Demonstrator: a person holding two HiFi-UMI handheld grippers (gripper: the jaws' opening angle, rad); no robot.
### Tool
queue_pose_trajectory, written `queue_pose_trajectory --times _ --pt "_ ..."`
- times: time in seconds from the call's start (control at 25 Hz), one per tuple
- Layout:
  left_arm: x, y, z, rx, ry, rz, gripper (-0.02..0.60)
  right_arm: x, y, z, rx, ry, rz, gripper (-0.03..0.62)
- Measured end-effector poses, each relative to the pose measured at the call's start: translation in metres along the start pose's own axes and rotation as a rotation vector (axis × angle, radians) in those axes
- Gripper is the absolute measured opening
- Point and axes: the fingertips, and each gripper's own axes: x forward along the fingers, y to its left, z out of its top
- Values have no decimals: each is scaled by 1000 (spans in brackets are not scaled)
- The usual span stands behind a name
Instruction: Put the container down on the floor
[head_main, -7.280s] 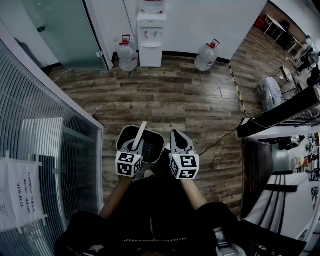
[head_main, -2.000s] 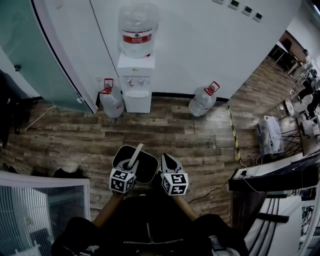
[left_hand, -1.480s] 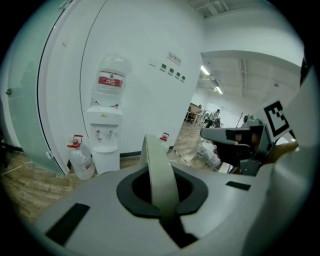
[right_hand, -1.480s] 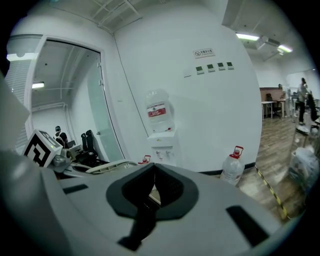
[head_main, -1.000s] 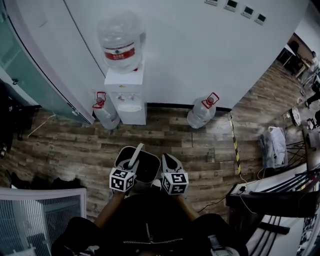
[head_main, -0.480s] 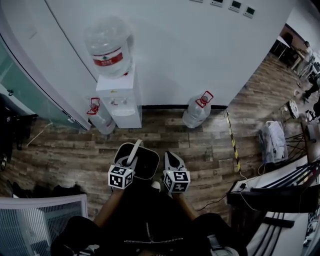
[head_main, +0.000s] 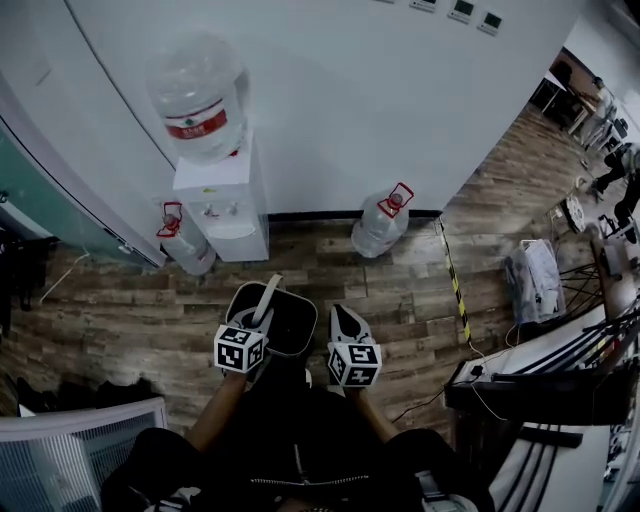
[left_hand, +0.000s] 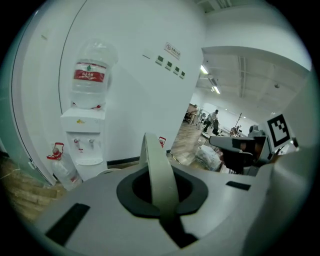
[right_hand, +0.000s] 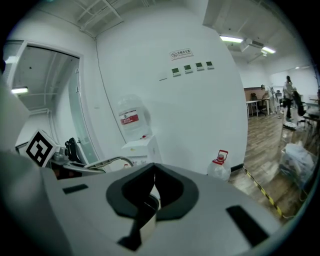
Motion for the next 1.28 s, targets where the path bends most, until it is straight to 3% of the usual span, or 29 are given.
queue_pose_trajectory --times 0.4,0.92,1.28 --pt "46 21 23 -43 12 -6 12 51 -25 12 -5 46 0 11" --pt "120 60 82 -76 34 -10 13 138 -60 65 -15 92 -8 11" --pt "184 65 120 -43 72 -67 13 203 -85 106 -45 113 2 11"
